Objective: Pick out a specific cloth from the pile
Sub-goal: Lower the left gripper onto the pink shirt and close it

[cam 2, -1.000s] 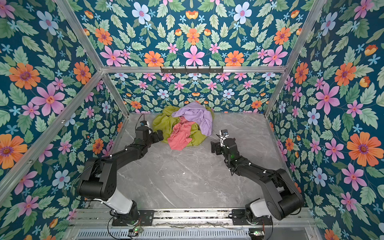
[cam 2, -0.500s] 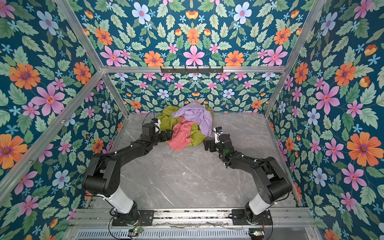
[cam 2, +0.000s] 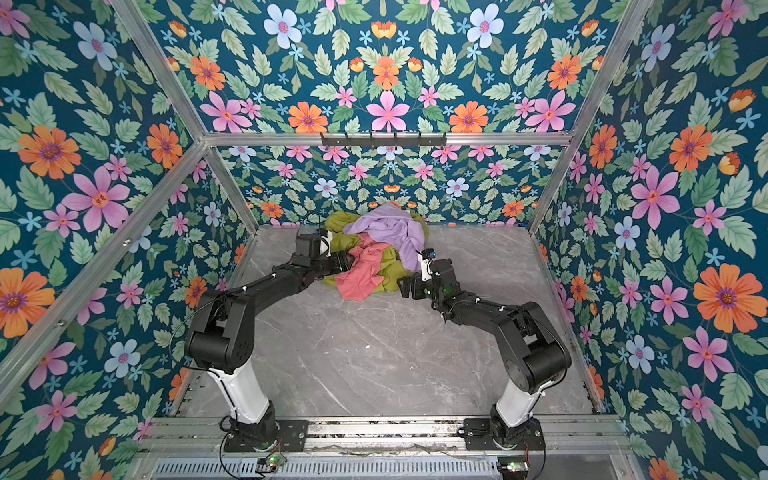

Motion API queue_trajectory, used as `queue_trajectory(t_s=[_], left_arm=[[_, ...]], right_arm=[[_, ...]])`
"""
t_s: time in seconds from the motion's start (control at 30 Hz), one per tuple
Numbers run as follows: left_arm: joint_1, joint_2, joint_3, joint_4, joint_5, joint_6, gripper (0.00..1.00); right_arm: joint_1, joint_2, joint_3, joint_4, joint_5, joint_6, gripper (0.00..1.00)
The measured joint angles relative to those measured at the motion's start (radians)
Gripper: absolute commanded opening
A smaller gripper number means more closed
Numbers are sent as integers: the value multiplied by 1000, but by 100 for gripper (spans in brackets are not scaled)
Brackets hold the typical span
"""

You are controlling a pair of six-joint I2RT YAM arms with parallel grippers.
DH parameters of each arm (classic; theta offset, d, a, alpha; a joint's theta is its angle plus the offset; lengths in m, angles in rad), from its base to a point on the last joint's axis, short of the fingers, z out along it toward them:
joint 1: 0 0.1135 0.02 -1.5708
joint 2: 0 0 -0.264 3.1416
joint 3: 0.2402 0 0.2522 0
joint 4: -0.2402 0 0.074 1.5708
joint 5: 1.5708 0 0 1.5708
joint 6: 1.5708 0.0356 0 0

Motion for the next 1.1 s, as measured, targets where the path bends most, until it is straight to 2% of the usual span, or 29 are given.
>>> queue_trajectory(t_s=[0.2, 0.4, 0.63, 0.77, 1.1], left_arm=[[-8, 25, 17, -14, 18, -18, 65], [-9, 62, 48, -33, 42, -31, 53], [-14, 94, 87, -42, 64, -47, 32], [-14, 116, 114, -55, 69, -46, 25], [-13, 157, 165, -119, 0, -29, 22]], right_arm=[[63, 61, 104, -7, -65, -189, 99], [63, 148, 212, -6, -70, -269, 99], [67, 167, 245, -2, -88, -270, 99], [70, 157, 223, 0, -96, -261, 99], [71, 151, 208, 22, -107, -221, 99]])
